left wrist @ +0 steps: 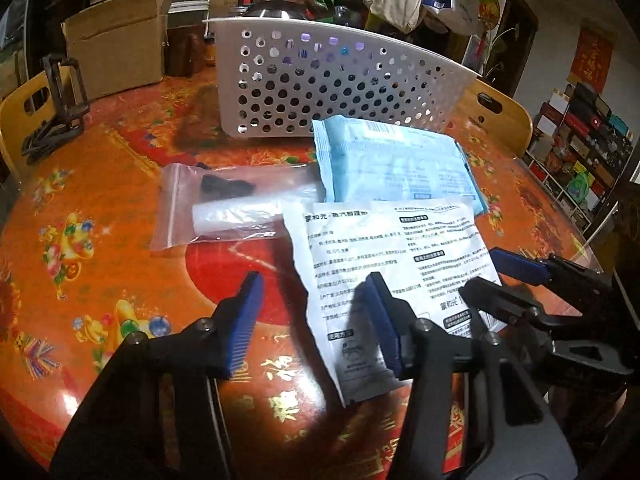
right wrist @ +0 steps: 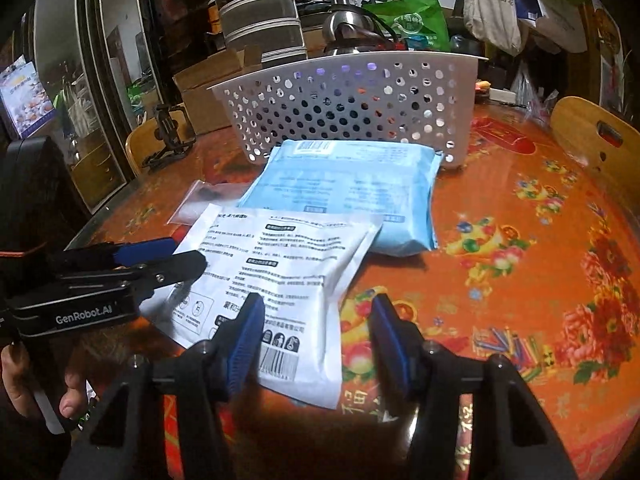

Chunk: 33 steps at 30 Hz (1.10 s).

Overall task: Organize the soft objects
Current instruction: 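Move both tools to the white printed instruction sheet, then close both tools on the edge of the white instruction sheet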

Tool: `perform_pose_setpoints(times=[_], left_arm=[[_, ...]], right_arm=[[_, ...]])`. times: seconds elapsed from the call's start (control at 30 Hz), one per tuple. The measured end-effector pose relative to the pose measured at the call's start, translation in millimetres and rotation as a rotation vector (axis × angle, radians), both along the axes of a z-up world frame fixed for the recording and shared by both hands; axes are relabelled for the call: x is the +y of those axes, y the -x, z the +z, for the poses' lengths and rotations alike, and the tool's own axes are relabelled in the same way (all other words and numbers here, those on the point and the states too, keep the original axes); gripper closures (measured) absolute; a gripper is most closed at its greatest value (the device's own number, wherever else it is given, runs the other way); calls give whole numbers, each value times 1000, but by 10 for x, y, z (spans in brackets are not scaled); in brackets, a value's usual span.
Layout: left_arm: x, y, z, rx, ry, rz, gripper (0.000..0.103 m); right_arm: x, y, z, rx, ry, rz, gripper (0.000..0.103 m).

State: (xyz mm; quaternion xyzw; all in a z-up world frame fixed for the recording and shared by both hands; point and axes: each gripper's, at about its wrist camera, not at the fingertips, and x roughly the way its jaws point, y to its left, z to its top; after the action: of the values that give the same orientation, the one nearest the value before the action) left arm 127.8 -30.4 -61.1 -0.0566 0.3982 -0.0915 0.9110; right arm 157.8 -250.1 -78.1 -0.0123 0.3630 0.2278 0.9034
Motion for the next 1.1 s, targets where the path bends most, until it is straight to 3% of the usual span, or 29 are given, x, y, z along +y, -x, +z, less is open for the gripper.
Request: perform_pose_setpoints(times=[0.1, 0.17, 0.47, 0.57, 0.73, 0.83, 0.9, 0.97, 1.1], left_arm=[[-29, -35, 4, 1, 12, -21, 63], [-45, -44, 4, 4, 34, -42, 74], [-62, -35, -4, 6, 81, -85, 82], [-93, -17, 4, -1, 61, -83, 82], [-36, -51, -12, 20, 91, -102, 82], [-77, -59, 3, 22, 53, -109, 82], [-93, -54, 10, 15, 35, -99, 78], [-67, -61, -5, 13, 38, -84, 65], [-47, -101, -2, 17, 18, -54, 59]], right_arm=[[22, -14, 0, 7, -15, 26, 56], [26, -15, -5, 9, -27, 43, 61], [57, 6, -4, 2, -22, 70, 71], [92, 19, 4, -6, -4, 72, 72], [94, 21, -1, -17, -3, 79, 73], [97, 24, 1, -22, 3, 81, 73], [93, 20, -1, -21, -1, 83, 73], [75, 21, -9, -20, -11, 84, 73], [71, 25, -12, -25, -12, 85, 73]])
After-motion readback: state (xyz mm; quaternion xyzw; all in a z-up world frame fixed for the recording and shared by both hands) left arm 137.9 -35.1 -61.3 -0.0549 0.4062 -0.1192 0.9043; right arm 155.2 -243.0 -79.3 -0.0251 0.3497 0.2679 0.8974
